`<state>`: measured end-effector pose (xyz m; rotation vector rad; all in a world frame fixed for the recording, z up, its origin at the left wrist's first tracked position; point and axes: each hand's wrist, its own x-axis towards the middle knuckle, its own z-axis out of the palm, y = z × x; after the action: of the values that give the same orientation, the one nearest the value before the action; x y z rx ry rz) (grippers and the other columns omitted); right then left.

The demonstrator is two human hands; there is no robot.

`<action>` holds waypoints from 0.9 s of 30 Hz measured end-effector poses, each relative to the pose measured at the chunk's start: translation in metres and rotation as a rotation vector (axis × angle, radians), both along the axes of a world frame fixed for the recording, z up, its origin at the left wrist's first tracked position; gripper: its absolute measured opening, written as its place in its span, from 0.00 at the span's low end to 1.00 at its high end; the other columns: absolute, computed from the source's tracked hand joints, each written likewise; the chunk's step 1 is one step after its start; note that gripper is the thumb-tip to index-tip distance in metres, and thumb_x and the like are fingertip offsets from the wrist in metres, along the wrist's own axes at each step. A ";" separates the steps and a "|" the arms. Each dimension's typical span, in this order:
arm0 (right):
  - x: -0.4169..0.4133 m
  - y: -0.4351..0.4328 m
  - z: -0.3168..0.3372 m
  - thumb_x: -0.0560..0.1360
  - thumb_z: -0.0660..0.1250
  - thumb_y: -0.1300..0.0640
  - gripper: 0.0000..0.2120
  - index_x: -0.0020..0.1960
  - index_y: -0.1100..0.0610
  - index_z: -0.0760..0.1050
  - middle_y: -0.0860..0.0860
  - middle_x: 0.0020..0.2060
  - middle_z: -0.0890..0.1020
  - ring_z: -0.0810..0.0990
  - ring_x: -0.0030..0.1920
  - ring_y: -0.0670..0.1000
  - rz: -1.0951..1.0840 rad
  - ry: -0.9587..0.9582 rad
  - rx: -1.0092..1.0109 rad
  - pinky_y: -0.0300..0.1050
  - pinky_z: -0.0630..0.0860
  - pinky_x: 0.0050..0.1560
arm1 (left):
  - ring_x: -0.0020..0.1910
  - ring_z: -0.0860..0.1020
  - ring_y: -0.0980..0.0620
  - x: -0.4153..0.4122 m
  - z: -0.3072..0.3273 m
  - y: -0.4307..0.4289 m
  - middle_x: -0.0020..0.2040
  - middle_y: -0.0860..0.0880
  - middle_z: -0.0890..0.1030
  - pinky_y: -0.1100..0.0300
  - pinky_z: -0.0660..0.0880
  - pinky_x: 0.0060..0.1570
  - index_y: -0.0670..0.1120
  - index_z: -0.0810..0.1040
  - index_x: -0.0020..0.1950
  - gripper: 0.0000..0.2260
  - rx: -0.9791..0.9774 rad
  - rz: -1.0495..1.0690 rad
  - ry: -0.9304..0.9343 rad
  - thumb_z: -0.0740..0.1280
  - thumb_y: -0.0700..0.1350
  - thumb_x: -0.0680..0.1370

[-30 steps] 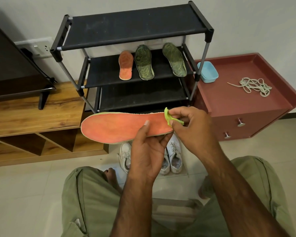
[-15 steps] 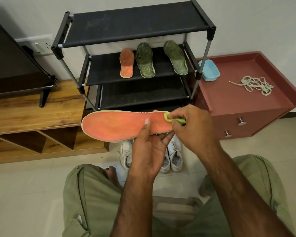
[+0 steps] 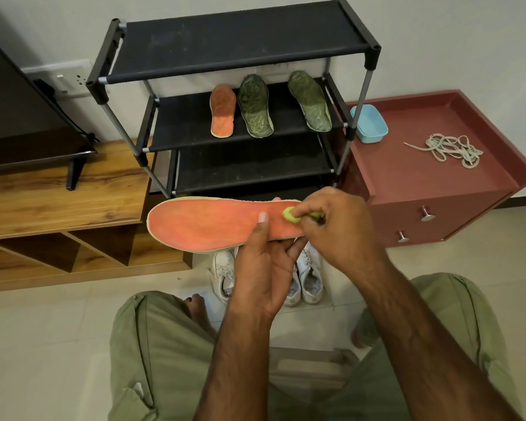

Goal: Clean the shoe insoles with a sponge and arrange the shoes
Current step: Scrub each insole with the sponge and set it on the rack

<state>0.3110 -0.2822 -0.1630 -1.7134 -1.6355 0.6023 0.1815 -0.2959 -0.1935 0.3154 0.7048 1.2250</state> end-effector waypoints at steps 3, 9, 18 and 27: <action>-0.001 -0.002 0.000 0.76 0.73 0.62 0.10 0.51 0.48 0.87 0.43 0.50 0.82 0.81 0.47 0.41 -0.020 -0.030 0.022 0.36 0.79 0.52 | 0.70 0.75 0.36 0.000 -0.002 0.001 0.69 0.32 0.76 0.41 0.69 0.72 0.36 0.70 0.73 0.20 -0.014 0.019 0.021 0.57 0.48 0.87; 0.000 -0.001 -0.003 0.76 0.73 0.61 0.10 0.52 0.48 0.87 0.42 0.50 0.82 0.80 0.47 0.41 -0.055 -0.026 0.017 0.42 0.81 0.54 | 0.70 0.76 0.38 -0.001 -0.003 -0.001 0.68 0.34 0.77 0.42 0.70 0.73 0.37 0.70 0.74 0.19 -0.031 0.015 0.028 0.57 0.48 0.87; 0.006 0.006 -0.006 0.76 0.72 0.62 0.11 0.52 0.48 0.87 0.40 0.49 0.80 0.78 0.44 0.37 -0.142 0.009 0.039 0.30 0.76 0.48 | 0.69 0.77 0.38 -0.002 -0.001 0.001 0.68 0.35 0.78 0.40 0.73 0.70 0.37 0.70 0.73 0.19 -0.049 0.037 0.032 0.59 0.46 0.86; 0.009 -0.003 -0.005 0.73 0.73 0.65 0.13 0.51 0.48 0.87 0.41 0.47 0.82 0.81 0.46 0.37 0.010 0.029 -0.018 0.24 0.72 0.45 | 0.67 0.79 0.38 -0.009 -0.002 0.001 0.66 0.34 0.79 0.39 0.70 0.71 0.37 0.71 0.71 0.17 -0.055 0.044 0.050 0.58 0.46 0.87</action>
<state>0.3201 -0.2854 -0.1676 -1.7025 -1.6240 0.6462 0.1723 -0.2949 -0.1955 0.2873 0.7905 1.2404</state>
